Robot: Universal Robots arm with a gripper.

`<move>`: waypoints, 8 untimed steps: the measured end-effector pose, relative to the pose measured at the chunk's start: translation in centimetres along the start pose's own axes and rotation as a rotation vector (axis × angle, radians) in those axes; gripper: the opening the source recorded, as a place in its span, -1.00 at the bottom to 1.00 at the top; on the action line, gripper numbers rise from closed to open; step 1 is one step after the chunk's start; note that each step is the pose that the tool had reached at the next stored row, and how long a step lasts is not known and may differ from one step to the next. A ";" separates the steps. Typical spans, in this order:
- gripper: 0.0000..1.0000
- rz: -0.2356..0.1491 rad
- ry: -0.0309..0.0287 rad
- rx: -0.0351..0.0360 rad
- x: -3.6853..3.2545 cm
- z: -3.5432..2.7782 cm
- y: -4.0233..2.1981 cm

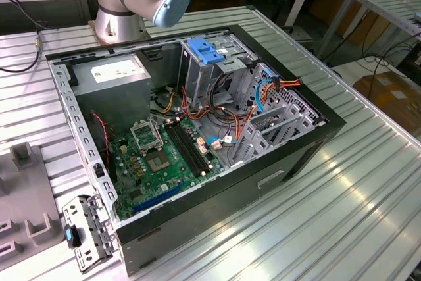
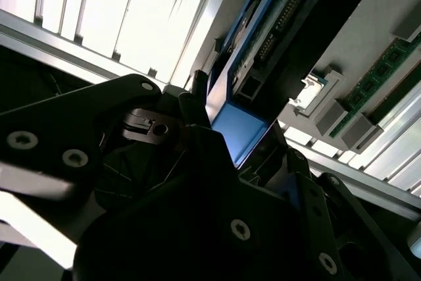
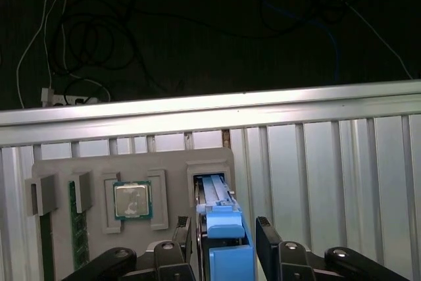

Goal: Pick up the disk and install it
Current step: 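Pick up the disk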

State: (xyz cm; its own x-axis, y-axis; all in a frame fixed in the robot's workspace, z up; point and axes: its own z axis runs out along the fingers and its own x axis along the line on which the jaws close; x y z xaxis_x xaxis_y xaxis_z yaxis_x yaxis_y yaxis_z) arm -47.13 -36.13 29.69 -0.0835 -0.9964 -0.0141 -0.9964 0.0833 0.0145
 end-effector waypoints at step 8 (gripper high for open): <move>0.03 0.000 -0.0004 0.0044 0.13 0.13 -0.02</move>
State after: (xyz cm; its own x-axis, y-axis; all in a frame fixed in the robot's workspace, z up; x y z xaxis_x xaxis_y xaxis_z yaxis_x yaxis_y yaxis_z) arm -47.12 -36.26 29.56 -0.0835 -0.9964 -0.0145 -0.9965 0.0833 0.0101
